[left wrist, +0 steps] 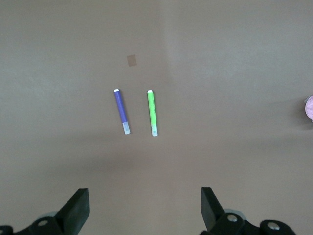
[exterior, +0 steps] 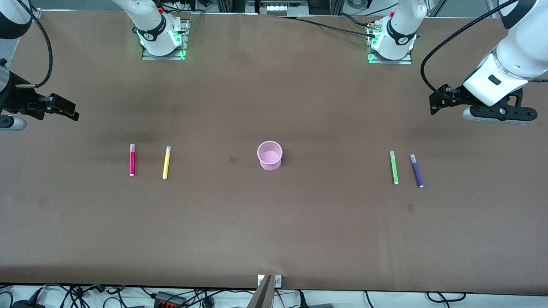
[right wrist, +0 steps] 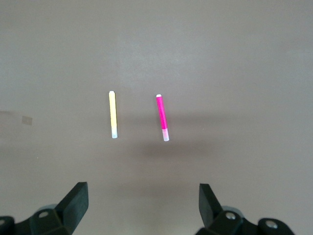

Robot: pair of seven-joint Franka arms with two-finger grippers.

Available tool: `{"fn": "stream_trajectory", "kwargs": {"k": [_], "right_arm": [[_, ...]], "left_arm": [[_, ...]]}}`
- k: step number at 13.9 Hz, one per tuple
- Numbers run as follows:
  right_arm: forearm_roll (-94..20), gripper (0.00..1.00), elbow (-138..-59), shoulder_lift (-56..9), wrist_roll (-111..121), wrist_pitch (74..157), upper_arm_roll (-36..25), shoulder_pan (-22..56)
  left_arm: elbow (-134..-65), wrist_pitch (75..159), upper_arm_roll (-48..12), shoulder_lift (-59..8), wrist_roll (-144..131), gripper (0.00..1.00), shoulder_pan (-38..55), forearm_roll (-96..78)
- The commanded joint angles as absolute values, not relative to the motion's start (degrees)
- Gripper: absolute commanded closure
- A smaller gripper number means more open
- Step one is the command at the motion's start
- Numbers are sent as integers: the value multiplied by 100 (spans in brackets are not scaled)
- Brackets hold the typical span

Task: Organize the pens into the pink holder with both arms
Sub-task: 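Move the right gripper toward the magenta pen while the left gripper approaches the purple pen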

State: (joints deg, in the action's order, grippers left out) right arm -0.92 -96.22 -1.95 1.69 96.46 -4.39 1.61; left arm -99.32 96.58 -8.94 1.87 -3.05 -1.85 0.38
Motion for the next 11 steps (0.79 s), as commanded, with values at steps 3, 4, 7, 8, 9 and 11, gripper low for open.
{"fn": "stream_trajectory", "kwargs": {"k": [3, 4, 7, 8, 9, 11], "right_arm": [[9, 0, -9721, -88, 132, 9738, -352, 97], [9, 0, -9729, -97, 132, 9738, -352, 97], [9, 0, -9721, -97, 132, 9738, -360, 88], [9, 0, -9721, -97, 132, 9738, -360, 88], [9, 0, -9721, -97, 132, 9738, -360, 88], [9, 0, -9721, -166, 123, 9747, -352, 97]], "left_arm": [[-9791, 9598, -914, 123, -325, 0, -176, 141], [-9782, 9606, -914, 123, -334, 0, -176, 141], [-9782, 9380, -914, 123, -378, 0, -167, 132], [-9747, 9282, -931, 114, -369, 0, -158, 132], [-9695, 9212, -1036, 97, -378, 0, -158, 132], [-9432, 9062, -1081, -122, -378, 0, -150, 132]]}}
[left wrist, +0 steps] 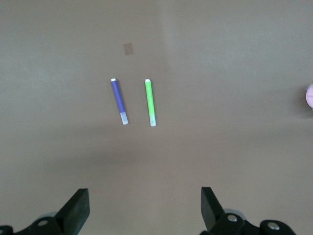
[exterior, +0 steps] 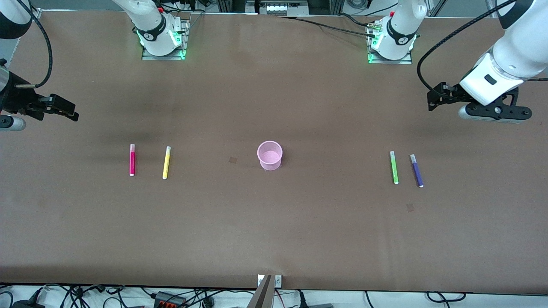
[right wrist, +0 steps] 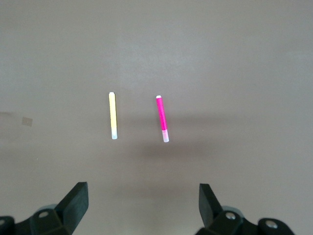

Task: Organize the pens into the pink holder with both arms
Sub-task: 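Move the right gripper toward the magenta pen while the left gripper approaches the purple pen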

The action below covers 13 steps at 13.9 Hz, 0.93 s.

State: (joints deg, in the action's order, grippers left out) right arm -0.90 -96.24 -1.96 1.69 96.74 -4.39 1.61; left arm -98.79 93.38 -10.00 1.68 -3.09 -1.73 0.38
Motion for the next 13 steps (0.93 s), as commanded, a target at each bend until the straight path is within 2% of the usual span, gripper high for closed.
{"fn": "stream_trajectory", "kwargs": {"k": [1, 3, 6, 9, 13], "right_arm": [[9, 0, -9721, -210, 123, 9747, -352, 97], [9, 0, -9721, -377, 132, 9782, -352, 158], [9, 0, -9721, -702, 132, 9870, -352, 211], [9, 0, -9729, -1141, 71, 9993, -360, 193], [9, 0, -9747, -1748, 44, 10151, -360, 185]], "left_arm": [[-9265, 9018, -1081, -375, -369, 0, -149, 141], [-9080, 8904, -1072, -597, -299, 0, -228, 167], [-9079, 9061, -1037, -1272, -378, 0, -246, 220], [-9123, 9614, -1011, -1809, -369, 0, -412, 351], [-9167, 10755, -1011, -2810, -299, 0, -798, 589]]}}
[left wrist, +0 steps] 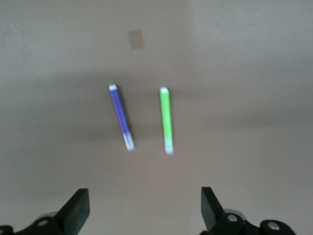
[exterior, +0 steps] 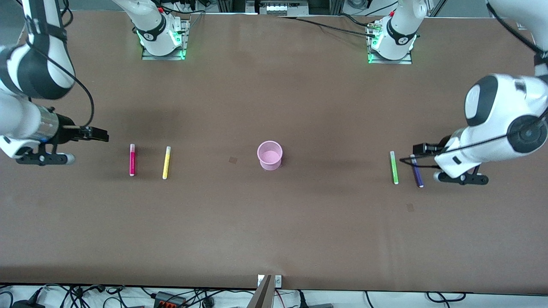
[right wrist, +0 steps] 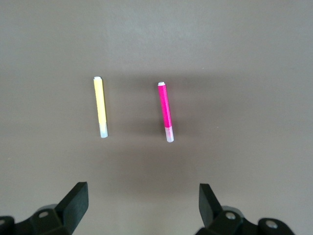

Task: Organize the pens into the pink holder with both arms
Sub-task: 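Grasp the magenta pen with the right gripper while the left gripper grasps the purple pen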

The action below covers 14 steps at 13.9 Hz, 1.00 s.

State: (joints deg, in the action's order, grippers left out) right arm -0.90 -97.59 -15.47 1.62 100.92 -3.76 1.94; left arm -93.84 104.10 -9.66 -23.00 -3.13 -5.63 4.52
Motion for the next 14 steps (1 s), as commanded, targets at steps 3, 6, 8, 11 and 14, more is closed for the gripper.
{"fn": "stream_trajectory", "kwargs": {"k": [3, 6, 8, 11, 14], "right_arm": [[9, 0, -9773, -2196, 53, 10430, -395, 123], [18, 0, -9773, -2627, 141, 11116, -396, 18], [18, 0, -9773, -2925, 141, 11573, -396, 18], [18, 0, -9782, -3409, 167, 12049, -396, 61], [18, 0, -9774, -3699, 237, 12190, -396, 105]], "left_arm": [[-9193, 11608, -1011, -3505, -272, 0, -1037, 615], [-9412, 11882, -1002, -3656, -264, 0, -1063, 615], [-9466, 12119, -1002, -3892, -264, 3, -1142, 624], [-9466, 12304, -1002, -4016, -36, 18, -1239, 624], [-9466, 12357, -1002, -4165, -26, 32, -1257, 615]]}}
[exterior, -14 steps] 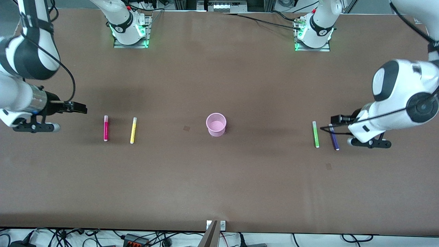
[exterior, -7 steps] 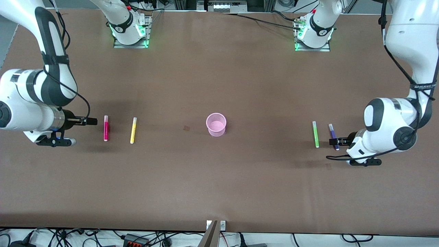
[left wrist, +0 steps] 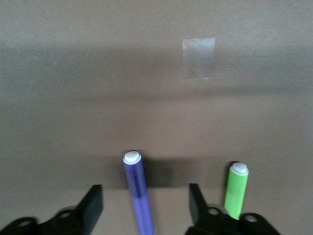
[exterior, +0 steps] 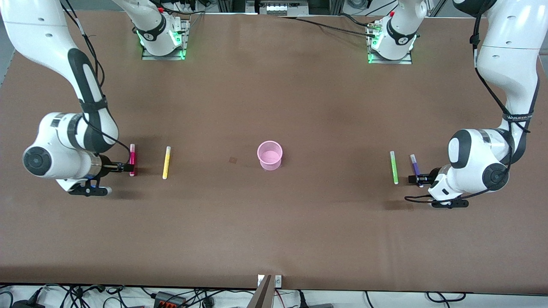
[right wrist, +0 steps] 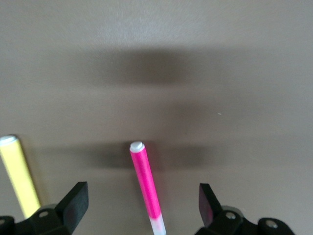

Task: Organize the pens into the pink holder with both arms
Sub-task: 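Grasp the magenta pen with the right gripper while the left gripper grasps the purple pen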

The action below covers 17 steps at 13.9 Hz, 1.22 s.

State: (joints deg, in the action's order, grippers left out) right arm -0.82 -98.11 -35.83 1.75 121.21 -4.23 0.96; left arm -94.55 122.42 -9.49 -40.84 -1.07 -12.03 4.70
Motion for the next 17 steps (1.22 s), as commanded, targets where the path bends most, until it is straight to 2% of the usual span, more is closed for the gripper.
{"fn": "stream_trajectory", "kwargs": {"k": [1, 2, 3, 4, 5, 7, 8, 10, 13, 17], "right_arm": [[18, 0, -9773, -3744, 246, 12199, -396, 97], [18, 0, -9773, -3753, 255, 12199, -396, 105], [9, 0, -9765, -3762, 246, 12199, -387, 105], [9, 0, -9739, -3823, 237, 12217, -378, 114], [0, 0, -9721, -3875, 246, 12313, -378, 114], [9, 2, -9729, -3902, 290, 12393, -378, 106], [9, 8, -9729, -3902, 447, 12393, -378, 105], [9, 13, -9729, -3920, 571, 12393, -378, 97], [9, 20, -9747, -3955, 632, 12340, -378, 105], [9, 37, -9747, -3964, 817, 12340, -378, 105]], "left_arm": [[-9466, 12488, -1011, -4210, -26, 33, -1257, 615], [-9466, 12524, -1011, -4227, -26, 43, -1257, 615], [-9466, 12516, -1002, -4236, -18, 59, -1257, 615], [-9466, 12507, -1002, -4236, -18, 69, -1257, 615], [-9466, 12507, -1011, -4236, -18, 73, -1257, 615], [-9466, 12489, -1011, -4236, -79, 95, -1248, 615], [-9466, 12489, -1002, -4236, -62, 96, -1248, 615], [-9431, 12454, -1011, -4184, -44, 98, -1231, 615], [-9273, 11780, -1098, -3772, -36, 98, -1160, 624], [-9185, 11251, -1572, -3166, 518, 97, -1178, 589]]}}
